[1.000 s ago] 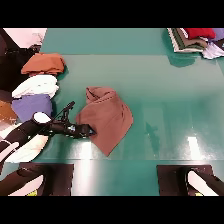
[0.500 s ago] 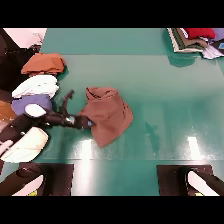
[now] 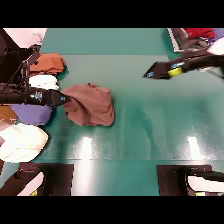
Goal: Fold the shirts.
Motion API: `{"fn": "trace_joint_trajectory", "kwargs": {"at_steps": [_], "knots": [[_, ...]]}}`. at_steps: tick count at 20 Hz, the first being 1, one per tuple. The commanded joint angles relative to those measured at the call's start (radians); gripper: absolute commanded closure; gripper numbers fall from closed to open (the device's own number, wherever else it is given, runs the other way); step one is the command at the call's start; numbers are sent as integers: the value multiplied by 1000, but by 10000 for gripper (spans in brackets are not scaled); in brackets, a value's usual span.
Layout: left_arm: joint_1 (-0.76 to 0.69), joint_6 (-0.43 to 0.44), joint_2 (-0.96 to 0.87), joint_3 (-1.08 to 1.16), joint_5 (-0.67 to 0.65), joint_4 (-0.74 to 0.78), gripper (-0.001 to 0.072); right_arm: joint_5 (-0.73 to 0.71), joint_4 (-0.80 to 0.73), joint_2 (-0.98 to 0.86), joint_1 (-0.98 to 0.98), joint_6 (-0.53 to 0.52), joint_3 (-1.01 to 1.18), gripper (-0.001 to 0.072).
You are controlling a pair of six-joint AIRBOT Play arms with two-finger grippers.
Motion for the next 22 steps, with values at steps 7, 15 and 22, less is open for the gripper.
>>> {"fn": "trace_joint_trajectory", "kwargs": {"at_steps": [7, 15, 22], "knots": [[14, -38, 5, 23, -36, 109, 679, -238, 288, -397, 256, -98, 24, 97], [14, -56, 5, 23, -34, 108, 680, -209, 369, -533, 301, -95, 156, 138], [14, -56, 10, 67, -37, 73, 681, -162, 230, -495, 301, -114, 275, 704]]}}
